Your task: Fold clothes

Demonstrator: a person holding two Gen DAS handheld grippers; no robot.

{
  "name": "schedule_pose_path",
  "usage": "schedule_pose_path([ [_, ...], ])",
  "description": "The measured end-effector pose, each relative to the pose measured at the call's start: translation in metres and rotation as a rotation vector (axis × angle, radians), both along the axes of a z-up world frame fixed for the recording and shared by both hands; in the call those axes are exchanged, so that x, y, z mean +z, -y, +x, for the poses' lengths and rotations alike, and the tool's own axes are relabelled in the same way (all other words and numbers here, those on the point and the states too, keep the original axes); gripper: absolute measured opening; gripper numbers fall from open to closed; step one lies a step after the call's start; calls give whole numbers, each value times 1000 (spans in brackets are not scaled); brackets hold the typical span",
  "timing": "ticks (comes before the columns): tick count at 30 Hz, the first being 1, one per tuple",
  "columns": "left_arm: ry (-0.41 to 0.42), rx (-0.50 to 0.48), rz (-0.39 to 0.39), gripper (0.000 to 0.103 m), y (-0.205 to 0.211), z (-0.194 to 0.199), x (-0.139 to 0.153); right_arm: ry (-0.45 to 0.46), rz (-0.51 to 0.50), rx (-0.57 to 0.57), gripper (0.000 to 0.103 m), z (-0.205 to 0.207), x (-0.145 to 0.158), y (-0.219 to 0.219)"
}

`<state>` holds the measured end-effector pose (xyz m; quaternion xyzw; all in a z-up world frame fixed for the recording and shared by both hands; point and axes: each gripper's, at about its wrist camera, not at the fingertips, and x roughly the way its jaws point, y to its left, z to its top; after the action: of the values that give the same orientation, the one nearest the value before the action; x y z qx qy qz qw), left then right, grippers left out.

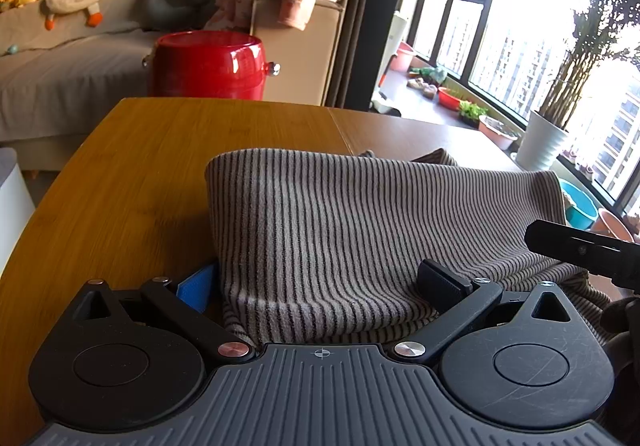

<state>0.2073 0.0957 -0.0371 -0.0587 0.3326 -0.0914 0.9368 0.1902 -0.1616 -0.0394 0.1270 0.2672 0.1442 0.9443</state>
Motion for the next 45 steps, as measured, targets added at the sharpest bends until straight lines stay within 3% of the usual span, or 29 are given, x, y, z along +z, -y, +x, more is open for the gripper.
schedule_pose_path([
  [14,1,1,-3,103,0,-1,1,-7,-13,7,103,2,0,-2],
  [29,2,3,-4,103,0,1,1,-51,-54,96,103,18,-1,-12],
  [37,1,-2,-9,103,-1,1,1,-56,-164,107,103,6,7,-16],
  [43,1,-2,-11,103,-1,2,1,-86,-240,48,96,-5,16,-3],
  [45,1,-2,-11,103,-1,2,1,-96,-240,-4,78,-6,19,6],
])
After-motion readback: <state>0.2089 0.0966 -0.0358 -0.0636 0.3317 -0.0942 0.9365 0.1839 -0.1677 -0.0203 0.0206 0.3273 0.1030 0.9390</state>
